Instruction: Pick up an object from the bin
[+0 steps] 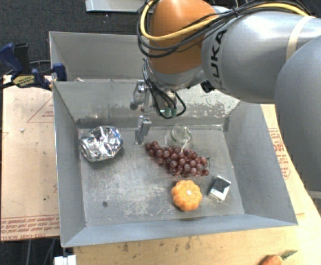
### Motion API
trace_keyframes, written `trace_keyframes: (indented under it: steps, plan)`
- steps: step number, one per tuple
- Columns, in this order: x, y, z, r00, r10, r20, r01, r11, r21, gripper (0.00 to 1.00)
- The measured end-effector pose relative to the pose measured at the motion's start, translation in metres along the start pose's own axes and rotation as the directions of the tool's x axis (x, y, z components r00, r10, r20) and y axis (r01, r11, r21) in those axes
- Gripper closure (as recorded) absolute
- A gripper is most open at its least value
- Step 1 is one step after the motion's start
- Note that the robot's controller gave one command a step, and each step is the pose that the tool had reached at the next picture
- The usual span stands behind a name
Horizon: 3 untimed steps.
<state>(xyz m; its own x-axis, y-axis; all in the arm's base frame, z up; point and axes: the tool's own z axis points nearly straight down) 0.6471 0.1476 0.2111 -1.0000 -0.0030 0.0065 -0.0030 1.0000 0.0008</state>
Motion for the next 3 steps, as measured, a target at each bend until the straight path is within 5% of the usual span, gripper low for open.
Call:
trace_keyframes:
  steps: [1, 2, 3]
  plan:
    - [-0.002, -0.001, -0.005, 1.000, 0.002, 0.008, -0.002, 1.000, -0.001, 0.00]
    - [0.001, 0.040, 0.060, 0.999, -0.053, 0.014, 0.053, 0.999, -0.001, 0.00]
    - [0.004, 0.074, 0.065, 0.990, -0.143, 0.002, 0.143, 0.990, 0.002, 0.00]
